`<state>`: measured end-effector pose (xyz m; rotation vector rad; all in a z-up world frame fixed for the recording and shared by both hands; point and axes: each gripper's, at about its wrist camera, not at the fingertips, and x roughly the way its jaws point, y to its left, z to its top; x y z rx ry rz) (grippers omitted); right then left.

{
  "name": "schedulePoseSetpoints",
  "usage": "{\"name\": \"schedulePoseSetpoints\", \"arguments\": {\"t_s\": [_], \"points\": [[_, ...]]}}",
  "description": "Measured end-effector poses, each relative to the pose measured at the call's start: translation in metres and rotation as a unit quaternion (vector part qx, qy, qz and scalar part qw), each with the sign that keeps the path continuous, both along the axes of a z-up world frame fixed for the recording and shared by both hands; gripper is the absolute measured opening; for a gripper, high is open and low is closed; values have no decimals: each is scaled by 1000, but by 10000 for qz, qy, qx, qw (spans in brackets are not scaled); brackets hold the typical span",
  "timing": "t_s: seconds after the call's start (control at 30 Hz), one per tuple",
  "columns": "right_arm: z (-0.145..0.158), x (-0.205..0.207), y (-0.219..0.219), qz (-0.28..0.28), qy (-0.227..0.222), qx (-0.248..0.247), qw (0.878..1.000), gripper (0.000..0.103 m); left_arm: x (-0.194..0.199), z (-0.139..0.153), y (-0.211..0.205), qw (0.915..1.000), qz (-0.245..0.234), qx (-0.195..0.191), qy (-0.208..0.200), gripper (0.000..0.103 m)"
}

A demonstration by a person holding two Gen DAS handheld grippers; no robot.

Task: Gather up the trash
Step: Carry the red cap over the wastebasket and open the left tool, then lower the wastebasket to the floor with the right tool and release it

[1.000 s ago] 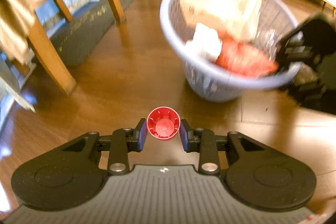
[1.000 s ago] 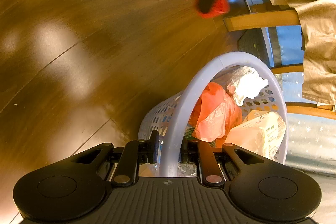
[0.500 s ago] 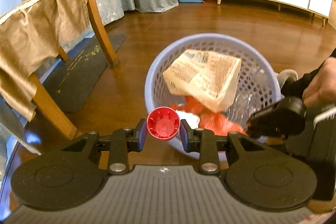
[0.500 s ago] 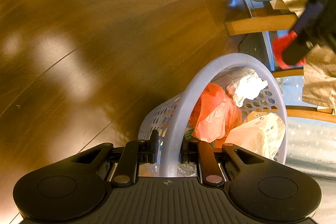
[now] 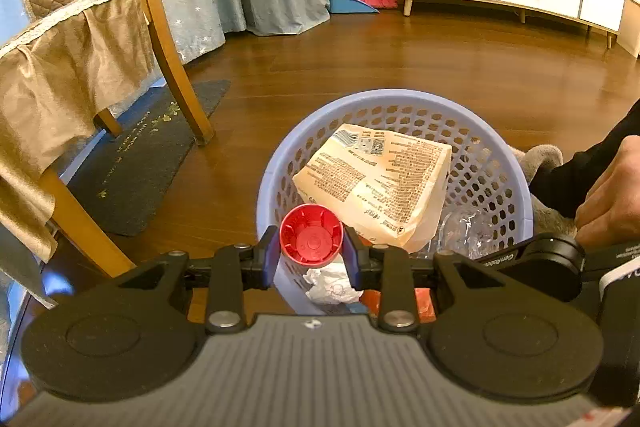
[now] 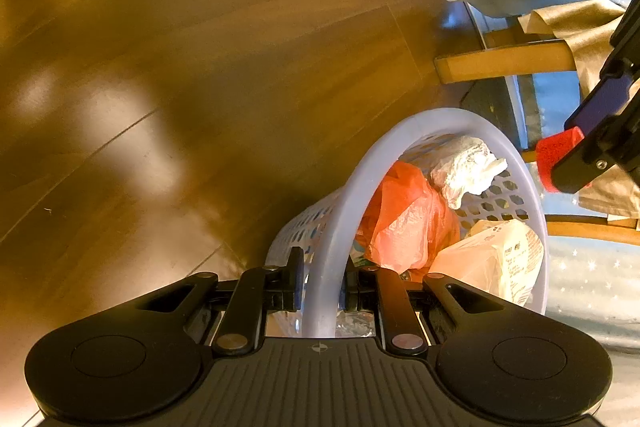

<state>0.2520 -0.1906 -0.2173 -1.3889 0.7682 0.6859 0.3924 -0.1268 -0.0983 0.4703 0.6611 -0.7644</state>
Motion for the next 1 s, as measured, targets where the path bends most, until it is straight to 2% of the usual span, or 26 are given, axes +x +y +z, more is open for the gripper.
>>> {"name": "schedulePoseSetpoints", "arguments": {"t_s": [0.3,0.33,0.37,0.4,0.83,1.0], "points": [[4,-7,-1,65,68,57,9999,12,7,-11,-7,9999,16,-2,123,31],[4,-7,-1,77,79,62,9999,12,9,-13,-7,9998,41,-27,168,38],[5,-8,-1,88,84,63,9999,12,12,-15,-8,9997,113,-28,212,61],[6,-7,-1,88,90,70,9999,12,13,-16,-7,9997,162,-71,185,66],[24,-3,-1,-347,367,522,9974,12,12,-8,16,9989,371,-144,228,66],[33,0,-2,-536,463,732,9948,17,11,1,25,9981,480,-155,343,66]]}}
